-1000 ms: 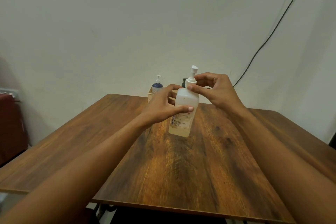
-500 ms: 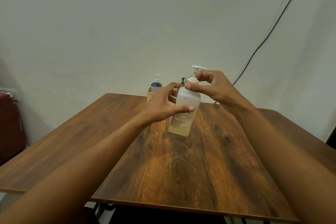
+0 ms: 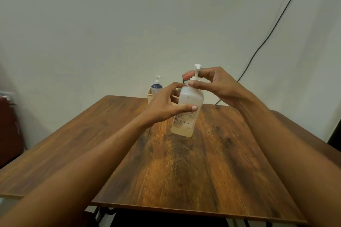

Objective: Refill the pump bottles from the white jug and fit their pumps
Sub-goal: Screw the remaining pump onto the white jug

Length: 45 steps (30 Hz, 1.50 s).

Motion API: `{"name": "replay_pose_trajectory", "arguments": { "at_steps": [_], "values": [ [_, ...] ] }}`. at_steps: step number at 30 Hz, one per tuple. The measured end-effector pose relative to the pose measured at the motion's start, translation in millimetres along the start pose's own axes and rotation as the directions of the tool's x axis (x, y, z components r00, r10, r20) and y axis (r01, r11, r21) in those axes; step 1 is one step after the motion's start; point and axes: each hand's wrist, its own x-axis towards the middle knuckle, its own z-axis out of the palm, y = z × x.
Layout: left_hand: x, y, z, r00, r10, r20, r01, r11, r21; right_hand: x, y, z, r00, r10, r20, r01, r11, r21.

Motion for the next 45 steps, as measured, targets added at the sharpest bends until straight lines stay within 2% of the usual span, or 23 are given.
{"name": "replay_pose_trajectory", "arguments": {
  "at_steps": [4,7,10,13,15,18,20,22,24,28,33,37,41,45],
  "values": [
    [1.2,3.2,5.0,1.0,0.028,-0.01,-0.028,0.999,0.015,0.8,-7.7,12.6,0.988,0.022,-0.151,-0.031,0.998,-0.061],
    [1.4,3.7,7.5,0.999,0.035,-0.009,-0.035,0.999,-0.03,-2.7,-7.8,21.0,0.983,-0.003,-0.182,-0.005,0.999,-0.043],
    [2.2,1.9,5.6,1.0,0.009,-0.015,-0.01,0.999,-0.052,-6.8,-8.4,11.5,0.991,0.005,-0.136,-0.01,0.999,-0.037],
    [4.0,0.3,4.2,1.0,0.005,-0.014,-0.006,0.999,-0.051,-10.4,-9.4,-5.1,0.999,0.051,-0.005,-0.051,0.997,-0.065],
    [4.0,-0.8,4.5,1.0,0.015,-0.015,-0.015,0.999,-0.03,-11.0,-8.2,-10.0,0.999,0.035,0.032,-0.032,0.993,-0.111],
    [2.3,-2.2,5.1,1.0,0.016,-0.027,-0.016,1.0,-0.013,-9.0,-3.2,-6.0,0.994,0.001,-0.112,-0.015,0.991,-0.129],
    [1.0,-1.6,6.7,0.999,0.016,-0.028,-0.016,1.0,-0.011,-8.3,4.5,2.8,0.971,-0.033,-0.238,0.009,0.995,-0.099],
    [0.1,-1.1,8.8,1.0,0.017,-0.015,-0.018,0.999,-0.042,-8.3,11.0,14.2,0.95,-0.065,-0.306,0.041,0.996,-0.085],
    [-1.4,-1.8,10.6,1.0,0.015,0.004,-0.014,0.998,-0.062,-8.7,12.6,19.7,0.957,-0.034,-0.289,0.006,0.995,-0.098],
    [-2.4,-2.5,7.6,1.0,0.006,0.02,-0.006,1.0,-0.025,-13.3,2.7,2.2,0.991,0.062,-0.12,-0.069,0.996,-0.061],
    [0.1,0.2,7.5,1.0,0.029,0.011,-0.029,1.0,-0.005,-16.9,-6.7,-15.4,0.998,0.051,0.026,-0.048,0.995,-0.089],
    [-0.8,-4.0,8.7,1.0,0.021,0.005,-0.021,1.0,-0.008,-13.2,-3.9,-6.8,0.997,0.043,-0.067,-0.052,0.989,-0.137],
    [-3.5,-8.7,10.0,1.0,0.006,0.002,-0.006,1.0,0.007,-15.9,7.2,6.5,0.984,0.018,-0.177,-0.039,0.993,-0.113],
    [-5.4,-11.0,11.9,1.0,0.01,0.004,-0.01,1.0,0.029,-21.3,14.8,14.6,0.98,-0.015,-0.199,-0.006,0.994,-0.106]
  ]
}}
